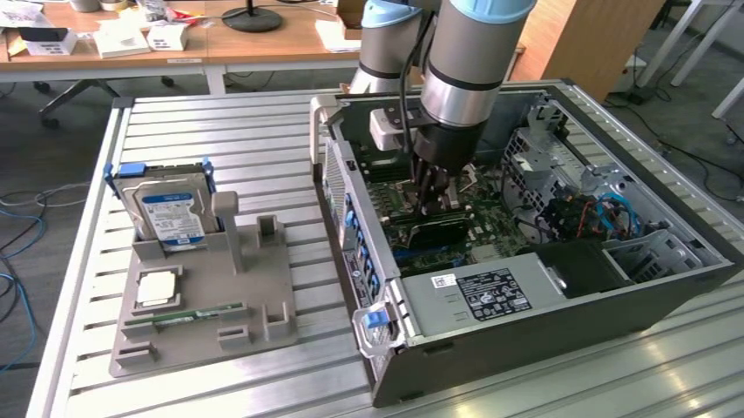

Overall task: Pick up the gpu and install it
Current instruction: 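Press down on the gpu until it lock into place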

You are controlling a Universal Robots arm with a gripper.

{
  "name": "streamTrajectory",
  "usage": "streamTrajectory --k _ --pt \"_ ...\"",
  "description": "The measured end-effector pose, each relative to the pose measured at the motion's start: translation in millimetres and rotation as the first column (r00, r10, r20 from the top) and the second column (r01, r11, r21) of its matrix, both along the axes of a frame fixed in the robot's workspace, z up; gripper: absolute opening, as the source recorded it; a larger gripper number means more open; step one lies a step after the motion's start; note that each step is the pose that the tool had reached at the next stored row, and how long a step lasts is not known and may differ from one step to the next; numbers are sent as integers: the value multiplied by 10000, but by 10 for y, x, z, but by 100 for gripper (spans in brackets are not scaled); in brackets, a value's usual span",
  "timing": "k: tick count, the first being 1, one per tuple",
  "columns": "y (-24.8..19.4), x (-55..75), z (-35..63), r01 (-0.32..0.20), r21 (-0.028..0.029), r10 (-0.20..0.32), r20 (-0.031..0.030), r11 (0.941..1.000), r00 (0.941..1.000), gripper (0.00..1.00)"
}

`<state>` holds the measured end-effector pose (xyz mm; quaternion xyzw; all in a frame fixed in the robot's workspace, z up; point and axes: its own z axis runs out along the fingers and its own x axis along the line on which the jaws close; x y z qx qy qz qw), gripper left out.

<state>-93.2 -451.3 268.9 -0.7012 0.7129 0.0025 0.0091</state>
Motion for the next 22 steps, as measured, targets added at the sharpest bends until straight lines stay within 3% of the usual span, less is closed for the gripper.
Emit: streamTrajectory --k 22 --pt "0 -5 -20 0 2 0 1 10000 10000 11"
